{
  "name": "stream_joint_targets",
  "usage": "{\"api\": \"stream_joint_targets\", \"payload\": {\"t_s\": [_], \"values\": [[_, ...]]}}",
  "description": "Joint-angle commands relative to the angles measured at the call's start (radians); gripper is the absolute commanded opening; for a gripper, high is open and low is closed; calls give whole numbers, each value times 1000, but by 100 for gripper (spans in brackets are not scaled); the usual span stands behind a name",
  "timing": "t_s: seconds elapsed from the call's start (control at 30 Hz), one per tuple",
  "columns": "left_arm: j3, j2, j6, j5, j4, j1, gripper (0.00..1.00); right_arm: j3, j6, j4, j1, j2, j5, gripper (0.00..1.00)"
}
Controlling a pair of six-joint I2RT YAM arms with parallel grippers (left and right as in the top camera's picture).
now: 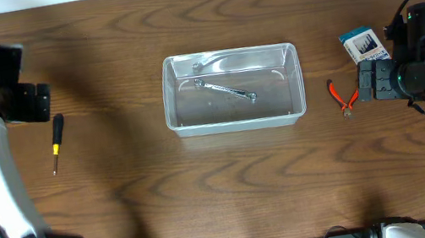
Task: Pack container
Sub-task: 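Move the left gripper over the yellow-handled screwdriver, then grasp the yellow-handled screwdriver with the left gripper and lift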
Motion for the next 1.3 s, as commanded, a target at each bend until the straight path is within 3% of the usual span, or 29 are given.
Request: {"api": "stream_joint_targets", "payload": {"t_s": [0.0, 0.4, 0.97, 1.03, 1.17, 1.27], "values": [[-13, 114, -14, 34, 14, 35, 98, 13, -18, 5, -7, -5, 11, 99], [-13, 443, -17, 50, 39, 47, 98, 13, -18, 22, -7, -4, 11, 99], [-13, 577, -17, 49, 47, 48, 99, 13, -18, 41, -7, -5, 11, 99], [-13, 577, -17, 49, 47, 48, 91, 13, -18, 41, -7, -4, 11, 99], [-13, 577, -17, 49, 44, 48, 63, 13, -18, 41, -7, -5, 11, 99], [-13, 577, -17, 49, 39, 48, 52, 13, -18, 38, -7, -4, 11, 99]]}}
